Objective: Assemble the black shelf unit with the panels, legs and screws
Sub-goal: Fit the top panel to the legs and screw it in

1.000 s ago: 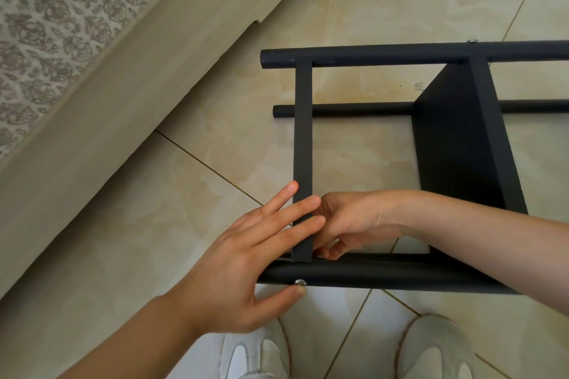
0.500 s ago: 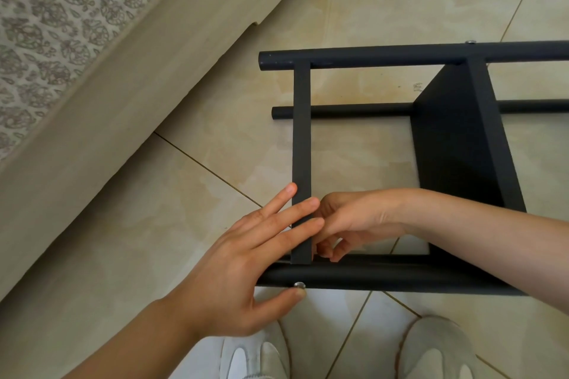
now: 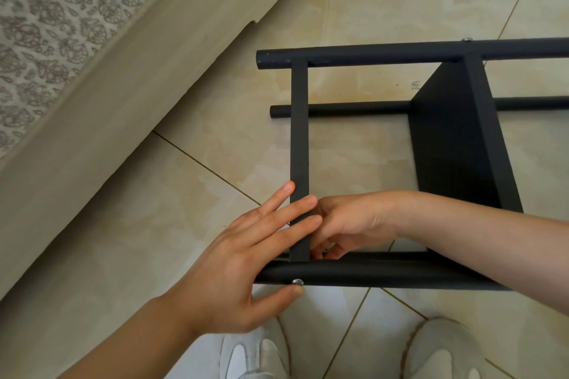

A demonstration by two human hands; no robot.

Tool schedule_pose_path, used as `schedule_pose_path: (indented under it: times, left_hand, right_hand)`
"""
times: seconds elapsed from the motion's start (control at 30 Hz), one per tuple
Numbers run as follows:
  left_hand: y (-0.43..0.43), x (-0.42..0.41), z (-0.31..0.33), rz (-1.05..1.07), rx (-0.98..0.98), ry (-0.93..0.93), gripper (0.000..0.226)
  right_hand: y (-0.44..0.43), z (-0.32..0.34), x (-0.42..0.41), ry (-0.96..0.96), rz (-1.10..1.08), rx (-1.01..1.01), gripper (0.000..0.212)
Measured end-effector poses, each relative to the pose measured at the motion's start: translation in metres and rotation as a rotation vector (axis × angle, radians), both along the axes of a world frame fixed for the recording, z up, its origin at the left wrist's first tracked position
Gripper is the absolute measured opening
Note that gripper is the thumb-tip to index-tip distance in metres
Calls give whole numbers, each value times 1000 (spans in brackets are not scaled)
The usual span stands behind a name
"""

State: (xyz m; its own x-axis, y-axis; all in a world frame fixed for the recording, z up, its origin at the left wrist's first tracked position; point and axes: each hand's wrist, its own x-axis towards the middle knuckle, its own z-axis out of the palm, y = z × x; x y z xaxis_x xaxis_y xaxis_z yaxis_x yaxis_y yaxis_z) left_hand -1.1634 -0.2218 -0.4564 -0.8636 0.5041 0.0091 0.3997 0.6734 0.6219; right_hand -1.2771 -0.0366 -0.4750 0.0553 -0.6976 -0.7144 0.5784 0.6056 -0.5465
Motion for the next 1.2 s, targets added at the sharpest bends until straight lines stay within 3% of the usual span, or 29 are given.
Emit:
schedule_pose_path:
  times: [0.27, 0.47, 0.7, 0.83, 0.93, 1.0, 1.13, 1.2]
  left_hand:
    - [-1, 1, 0, -13, -7, 10, 69]
    - [-1, 2, 1, -3, -21, 38, 71]
    - [-1, 19, -1, 102, -9, 55, 65]
    - [-2, 21, 1, 134, -55, 79, 63]
    - [2, 25, 3, 211, 35, 67, 62]
    - [8, 34, 2, 363, 184, -47, 67]
    - [21, 50, -11, 732, 582, -560, 98]
    - [33, 54, -17, 750, 640, -692, 83]
  right_hand:
    - [0, 9, 2, 154, 38, 41, 54]
    - [6, 15, 2, 235, 30, 37, 14]
    - [22, 38, 9, 451, 108, 3, 17]
    - [31, 55, 22, 774, 231, 46, 22]
    - [42, 66, 36, 893, 232, 102, 23]
    - [51, 72, 44, 930, 209, 124, 23]
    - [67, 78, 55, 1016, 200, 166, 26]
    - [72, 79, 58, 1050, 187, 177, 29]
